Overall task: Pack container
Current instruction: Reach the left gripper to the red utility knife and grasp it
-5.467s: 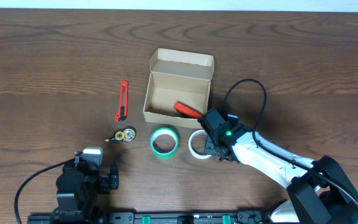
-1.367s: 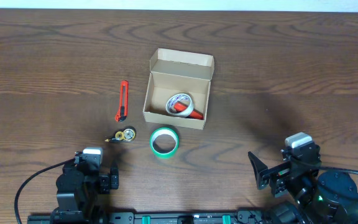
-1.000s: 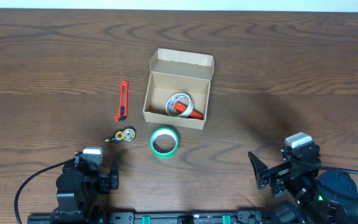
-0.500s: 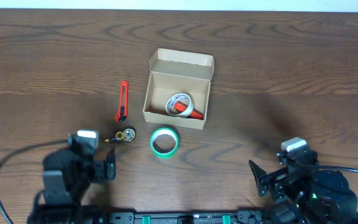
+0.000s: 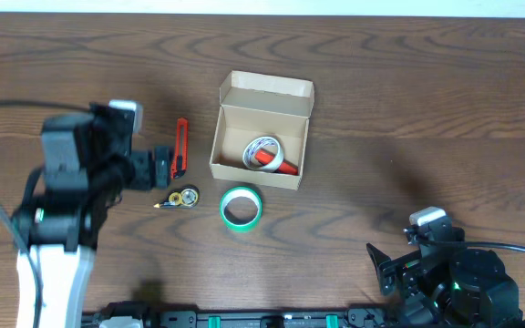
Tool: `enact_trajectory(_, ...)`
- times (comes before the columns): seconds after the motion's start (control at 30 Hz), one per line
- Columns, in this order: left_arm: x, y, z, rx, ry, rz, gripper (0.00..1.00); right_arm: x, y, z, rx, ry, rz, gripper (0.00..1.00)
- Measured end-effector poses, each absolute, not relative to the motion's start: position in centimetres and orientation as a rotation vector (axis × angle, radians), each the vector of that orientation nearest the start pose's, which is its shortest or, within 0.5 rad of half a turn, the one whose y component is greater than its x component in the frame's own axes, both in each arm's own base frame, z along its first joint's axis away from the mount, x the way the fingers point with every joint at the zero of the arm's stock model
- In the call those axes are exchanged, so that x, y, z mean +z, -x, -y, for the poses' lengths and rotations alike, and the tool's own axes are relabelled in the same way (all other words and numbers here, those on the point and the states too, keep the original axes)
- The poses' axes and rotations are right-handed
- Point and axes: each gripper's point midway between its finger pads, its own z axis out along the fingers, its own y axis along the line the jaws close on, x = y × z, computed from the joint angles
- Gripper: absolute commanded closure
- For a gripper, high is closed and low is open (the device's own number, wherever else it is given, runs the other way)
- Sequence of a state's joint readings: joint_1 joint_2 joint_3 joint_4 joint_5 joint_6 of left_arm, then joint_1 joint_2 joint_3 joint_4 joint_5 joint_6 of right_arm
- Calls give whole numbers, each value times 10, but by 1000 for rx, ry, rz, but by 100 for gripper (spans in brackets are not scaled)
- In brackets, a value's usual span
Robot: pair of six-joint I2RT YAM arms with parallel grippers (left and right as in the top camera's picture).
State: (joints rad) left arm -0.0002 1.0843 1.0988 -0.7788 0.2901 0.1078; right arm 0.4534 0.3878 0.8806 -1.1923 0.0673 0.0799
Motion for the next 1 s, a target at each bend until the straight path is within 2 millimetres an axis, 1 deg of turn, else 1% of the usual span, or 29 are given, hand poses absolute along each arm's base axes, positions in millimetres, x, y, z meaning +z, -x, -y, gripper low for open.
enact_trajectory(0.1,225,-336,50,-312,-250,-2385,5,224,-141,-56,205,388,-2243,1)
enact_trajectory(0.23,188,-359,52,-360,-218,-2535,5,224,-141,-56,205,388,-2244,1)
enact_trajectory(0.33,161,-372,52,-389,-197,-2655,5,224,-141,-56,205,387,-2244,1)
enact_trajectory(0.5,125,-384,52,-418,-175,-2795,5,224,-141,-56,205,388,-2243,1)
enact_trajectory(0.6,104,-387,52,-431,-163,-2864,5,224,-141,-56,205,388,-2243,1)
enact_trajectory(0.77,72,-381,50,-436,-144,-2972,5,224,-141,-56,205,387,-2243,1)
enact_trajectory(0.9,51,-378,47,-415,-136,-3033,5,224,-141,-56,205,387,-2243,1)
enact_trajectory(1.0,40,-376,46,-388,-140,-3065,5,224,-141,-56,205,388,-2244,1)
